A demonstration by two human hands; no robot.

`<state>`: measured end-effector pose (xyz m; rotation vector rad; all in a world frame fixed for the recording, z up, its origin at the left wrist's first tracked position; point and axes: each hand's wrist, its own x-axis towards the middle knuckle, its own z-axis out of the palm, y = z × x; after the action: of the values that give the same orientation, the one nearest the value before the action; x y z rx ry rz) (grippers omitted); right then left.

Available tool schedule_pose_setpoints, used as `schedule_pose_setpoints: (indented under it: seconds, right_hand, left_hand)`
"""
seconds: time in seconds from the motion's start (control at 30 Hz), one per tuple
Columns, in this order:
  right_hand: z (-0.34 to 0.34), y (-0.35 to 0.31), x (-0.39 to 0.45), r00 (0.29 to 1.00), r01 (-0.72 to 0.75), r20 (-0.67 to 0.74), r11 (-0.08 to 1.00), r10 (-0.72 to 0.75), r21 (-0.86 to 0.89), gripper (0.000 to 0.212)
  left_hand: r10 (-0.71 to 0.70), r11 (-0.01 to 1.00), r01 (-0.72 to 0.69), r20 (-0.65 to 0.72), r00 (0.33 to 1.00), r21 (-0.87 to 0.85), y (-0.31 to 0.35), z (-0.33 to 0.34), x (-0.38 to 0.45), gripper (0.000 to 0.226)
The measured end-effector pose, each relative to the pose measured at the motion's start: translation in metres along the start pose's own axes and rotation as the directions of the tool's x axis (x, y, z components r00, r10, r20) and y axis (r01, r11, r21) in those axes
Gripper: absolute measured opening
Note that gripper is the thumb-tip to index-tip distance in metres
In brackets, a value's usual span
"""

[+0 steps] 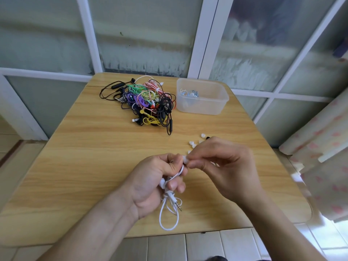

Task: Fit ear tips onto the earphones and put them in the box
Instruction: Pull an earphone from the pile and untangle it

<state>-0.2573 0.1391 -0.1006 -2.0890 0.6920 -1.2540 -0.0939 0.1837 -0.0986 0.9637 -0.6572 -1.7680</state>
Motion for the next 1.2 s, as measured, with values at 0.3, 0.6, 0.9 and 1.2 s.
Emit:
schedule_pose_setpoints:
  seconds: [0.3,0.6,0.9,1.2]
  right_hand:
    - [0.018,0.017,0.001,0.982,0.172,-0.017,0.923,-0.190,-0.345,0.025]
    - [0.011,0.015,0.009,0.936,-0.349,-0.098,0.925,0.338,-0.151,0.030]
    - [0.001,0.061,0.042,0.886,-0.337,-0.024,0.609,0.462,-0.718,0.018]
    - [0.007,0.062,0.044,0.901,-0.334,-0.036,0.637,0.433,-0.694,0.012]
  left_hand:
    - [-0.016,1.000,0.014,-0.167,0.986,-0.014,0.004,-0.005,0.006,0.019]
    - [0.107,0.993,-0.087,-0.330,0.938,0.075,0.002,-0.008,0.009,0.014]
    - [0.093,0.993,-0.064,-0.314,0.945,0.102,0.003,-0.007,0.015,0.017]
    - [0.025,0.999,-0.037,-0.257,0.966,-0.040,0.007,-0.009,0.016,0.026]
